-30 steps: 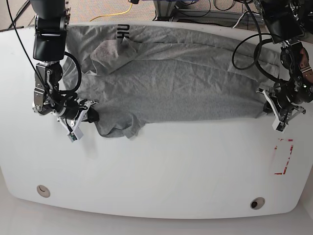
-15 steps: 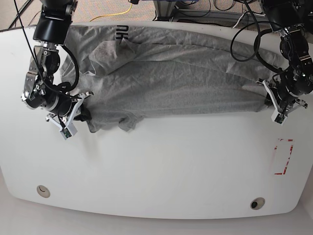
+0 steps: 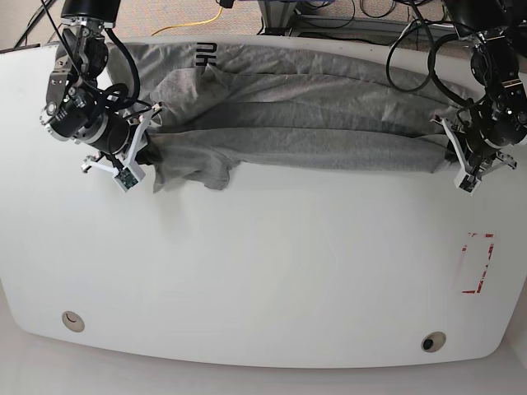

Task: Layout the t-shirt on the table in an organized manner, then fold the t-shirt properly
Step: 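Lift the hem and fold it over toward the folded edge with both grippers, then release the left gripper and move it to the shirt's folded end, then grasp the shirt end with the left gripper and pull it taut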

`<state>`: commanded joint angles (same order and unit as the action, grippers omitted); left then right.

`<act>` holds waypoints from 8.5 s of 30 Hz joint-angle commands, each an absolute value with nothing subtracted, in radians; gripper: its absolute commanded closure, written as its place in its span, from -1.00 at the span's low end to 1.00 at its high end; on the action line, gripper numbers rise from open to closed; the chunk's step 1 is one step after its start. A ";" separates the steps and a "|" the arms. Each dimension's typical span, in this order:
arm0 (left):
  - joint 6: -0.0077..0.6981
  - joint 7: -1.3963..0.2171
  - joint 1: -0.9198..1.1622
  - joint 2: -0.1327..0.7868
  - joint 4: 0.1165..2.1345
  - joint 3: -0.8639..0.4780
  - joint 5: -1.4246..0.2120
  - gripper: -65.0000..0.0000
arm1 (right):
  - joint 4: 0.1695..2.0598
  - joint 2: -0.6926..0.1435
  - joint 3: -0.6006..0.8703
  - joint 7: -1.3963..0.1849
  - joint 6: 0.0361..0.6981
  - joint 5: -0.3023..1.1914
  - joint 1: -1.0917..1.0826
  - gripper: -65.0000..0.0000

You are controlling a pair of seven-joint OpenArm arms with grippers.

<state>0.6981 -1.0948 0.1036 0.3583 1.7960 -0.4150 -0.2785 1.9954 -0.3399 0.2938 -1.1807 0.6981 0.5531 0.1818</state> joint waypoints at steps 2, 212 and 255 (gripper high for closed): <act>0.698 -1.095 0.104 0.358 1.796 -0.417 -0.277 0.68 | 1.995 -0.341 0.294 -1.181 0.698 0.553 0.213 0.94; 0.698 -1.219 0.030 0.363 1.722 -0.527 -0.414 0.61 | 1.515 -0.268 0.331 -1.007 0.698 0.292 0.033 0.83; 0.698 -1.079 -0.302 0.360 1.135 -0.444 -0.407 -0.27 | 1.515 -0.248 0.335 -1.009 0.698 0.289 0.036 0.84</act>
